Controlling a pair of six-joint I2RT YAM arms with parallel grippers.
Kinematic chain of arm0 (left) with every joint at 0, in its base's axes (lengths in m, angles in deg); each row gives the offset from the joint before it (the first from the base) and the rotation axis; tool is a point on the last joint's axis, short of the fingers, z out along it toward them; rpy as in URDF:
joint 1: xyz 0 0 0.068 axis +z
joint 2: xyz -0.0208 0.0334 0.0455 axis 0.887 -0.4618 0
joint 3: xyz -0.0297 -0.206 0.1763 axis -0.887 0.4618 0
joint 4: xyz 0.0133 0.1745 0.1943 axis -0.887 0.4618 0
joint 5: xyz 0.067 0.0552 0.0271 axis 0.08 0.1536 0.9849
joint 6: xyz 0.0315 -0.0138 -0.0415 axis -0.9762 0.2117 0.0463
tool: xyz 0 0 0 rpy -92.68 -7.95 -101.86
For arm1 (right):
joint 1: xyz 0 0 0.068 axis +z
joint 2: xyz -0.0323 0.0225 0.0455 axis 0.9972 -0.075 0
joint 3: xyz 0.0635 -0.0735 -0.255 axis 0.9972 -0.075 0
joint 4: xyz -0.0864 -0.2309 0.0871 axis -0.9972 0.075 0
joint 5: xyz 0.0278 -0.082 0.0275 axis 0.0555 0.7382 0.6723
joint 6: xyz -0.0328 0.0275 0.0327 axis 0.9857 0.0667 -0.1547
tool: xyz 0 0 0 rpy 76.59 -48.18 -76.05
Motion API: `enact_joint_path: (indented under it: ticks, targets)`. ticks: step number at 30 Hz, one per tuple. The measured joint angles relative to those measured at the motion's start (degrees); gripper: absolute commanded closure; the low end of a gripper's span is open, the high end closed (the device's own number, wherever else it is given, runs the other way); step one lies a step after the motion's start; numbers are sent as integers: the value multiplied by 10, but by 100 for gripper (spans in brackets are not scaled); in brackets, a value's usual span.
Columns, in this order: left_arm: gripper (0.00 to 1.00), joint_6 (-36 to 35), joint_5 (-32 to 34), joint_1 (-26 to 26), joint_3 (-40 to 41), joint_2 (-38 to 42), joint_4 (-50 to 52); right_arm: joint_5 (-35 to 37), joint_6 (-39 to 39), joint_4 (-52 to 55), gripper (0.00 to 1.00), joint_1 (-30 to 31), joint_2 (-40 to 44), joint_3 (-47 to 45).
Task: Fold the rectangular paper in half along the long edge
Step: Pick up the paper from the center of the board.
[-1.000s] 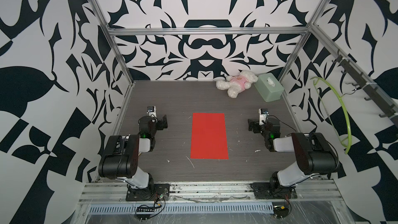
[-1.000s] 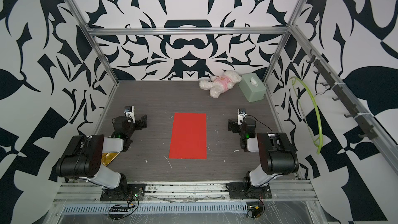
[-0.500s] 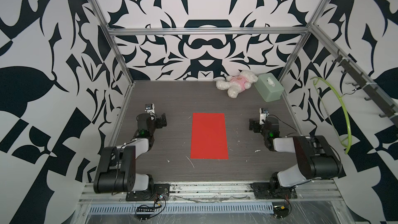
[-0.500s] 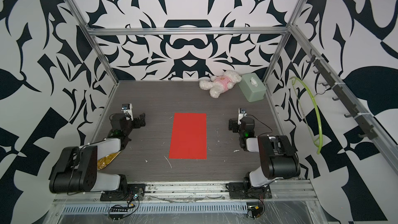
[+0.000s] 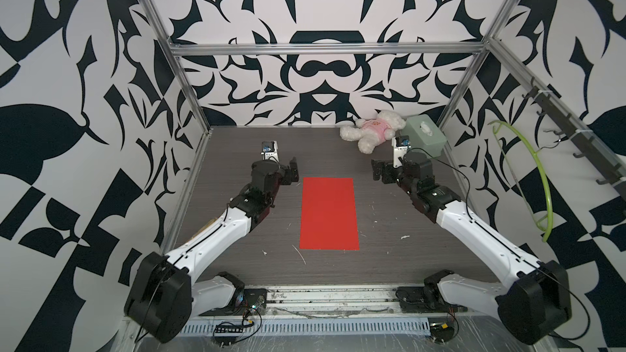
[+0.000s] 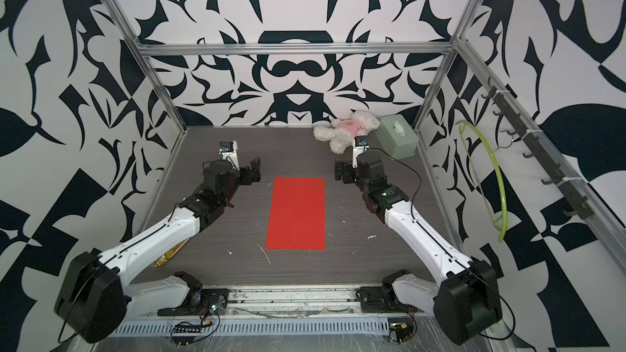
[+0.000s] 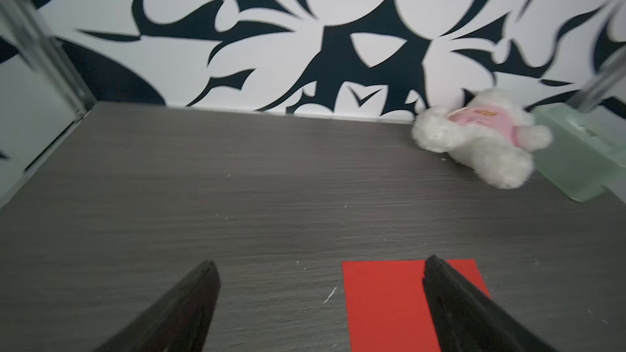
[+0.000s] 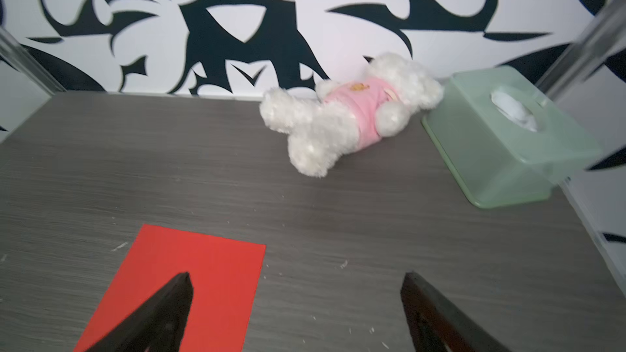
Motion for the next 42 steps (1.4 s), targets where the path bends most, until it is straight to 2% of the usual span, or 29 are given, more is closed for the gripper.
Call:
enact_joint_path:
  ticks: [3,5,7,9,11,13,15,17,19,21,24,27,29,31,33,34,37,38,42]
  targets:
    - [1,57,57,0,-92,-64,118,87,-83,62,1,-9,27,-5]
    - [1,88,85,-2,-108,-77,150,99,-105,74,1,-18,52,-16]
    - [1,134,113,-7,-78,-61,161,104,-111,81,1,-21,67,-20]
    - [1,163,118,-9,-5,-9,137,117,-116,99,1,-12,64,-13]
    - [1,162,99,-10,77,61,92,144,-120,137,1,1,52,4]
    - [1,151,68,-10,122,112,56,186,-133,164,1,18,56,10]
    - [1,135,37,-11,119,124,40,204,-139,165,1,30,96,-12]
    - [1,115,-1,-11,94,112,36,202,-138,156,1,38,172,-54]
    - [1,100,-39,-11,77,96,26,205,-141,181,1,39,192,-47]
    - [1,92,-82,-11,86,92,0,222,-144,215,1,47,155,5]
    - [1,90,-125,-11,121,94,-31,289,-155,251,1,99,70,73]
    - [1,90,-134,-11,119,93,1,359,-208,354,1,136,-12,113]
    - [1,89,-133,-11,107,93,17,404,-243,424,1,136,-57,139]
    - [1,89,-133,-11,96,93,26,419,-246,441,2,135,-79,144]
    - [1,89,-133,-11,84,92,36,407,-223,431,18,135,-84,139]
    - [1,89,-133,-11,76,88,42,391,-206,417,38,135,-79,132]
    - [1,87,-140,-11,47,62,61,327,-177,367,89,135,-47,96]
    - [1,85,-148,-11,37,49,69,304,-170,353,96,135,-33,82]
    - [1,86,-180,-9,10,9,92,250,-152,328,100,135,-2,62]
